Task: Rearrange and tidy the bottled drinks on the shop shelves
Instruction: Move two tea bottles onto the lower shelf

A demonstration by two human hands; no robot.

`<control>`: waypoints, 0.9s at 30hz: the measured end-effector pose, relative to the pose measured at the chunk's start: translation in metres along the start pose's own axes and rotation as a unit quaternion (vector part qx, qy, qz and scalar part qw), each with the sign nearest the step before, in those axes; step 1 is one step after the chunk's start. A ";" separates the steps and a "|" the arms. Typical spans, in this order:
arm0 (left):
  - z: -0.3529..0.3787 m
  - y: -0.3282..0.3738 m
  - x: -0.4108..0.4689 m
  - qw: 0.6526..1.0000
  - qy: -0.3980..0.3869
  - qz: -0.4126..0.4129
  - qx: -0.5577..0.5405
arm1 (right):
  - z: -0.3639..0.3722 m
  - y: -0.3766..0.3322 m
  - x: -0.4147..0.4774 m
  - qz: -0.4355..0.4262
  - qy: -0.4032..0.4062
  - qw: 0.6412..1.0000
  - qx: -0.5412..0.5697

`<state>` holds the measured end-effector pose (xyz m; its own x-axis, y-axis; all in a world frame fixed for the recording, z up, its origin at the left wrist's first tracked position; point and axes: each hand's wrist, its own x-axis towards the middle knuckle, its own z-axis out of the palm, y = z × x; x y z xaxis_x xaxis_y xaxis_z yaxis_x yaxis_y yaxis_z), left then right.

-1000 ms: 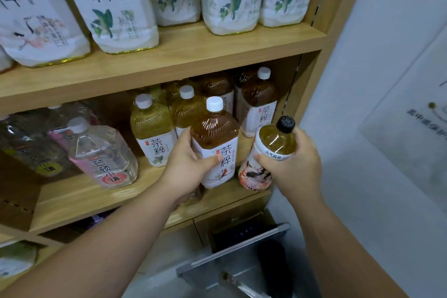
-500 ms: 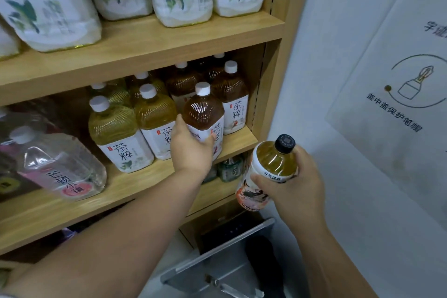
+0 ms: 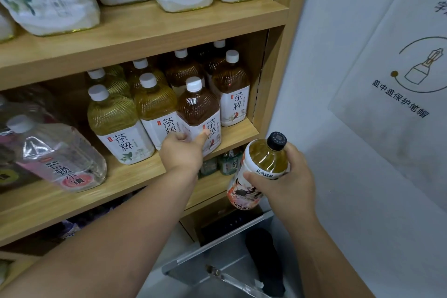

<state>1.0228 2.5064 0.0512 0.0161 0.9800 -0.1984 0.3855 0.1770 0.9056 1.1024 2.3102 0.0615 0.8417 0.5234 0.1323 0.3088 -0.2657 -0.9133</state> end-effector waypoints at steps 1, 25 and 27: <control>0.003 0.001 0.003 1.000 -0.005 -0.009 -0.008 | 0.001 0.000 0.000 0.000 -0.001 1.000 -0.003; 0.036 0.017 0.036 0.971 -0.192 -0.095 -0.107 | -0.008 0.008 -0.008 0.013 -0.005 1.000 -0.010; 0.022 0.018 0.027 0.968 -0.229 -0.069 -0.079 | -0.007 0.002 -0.008 0.008 -0.014 1.000 -0.007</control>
<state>1.0505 2.5340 0.0539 0.3965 0.8092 -0.4336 0.2682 0.3495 0.8977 1.0993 2.2999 0.0612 0.8345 0.5406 0.1065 0.3016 -0.2863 -0.9094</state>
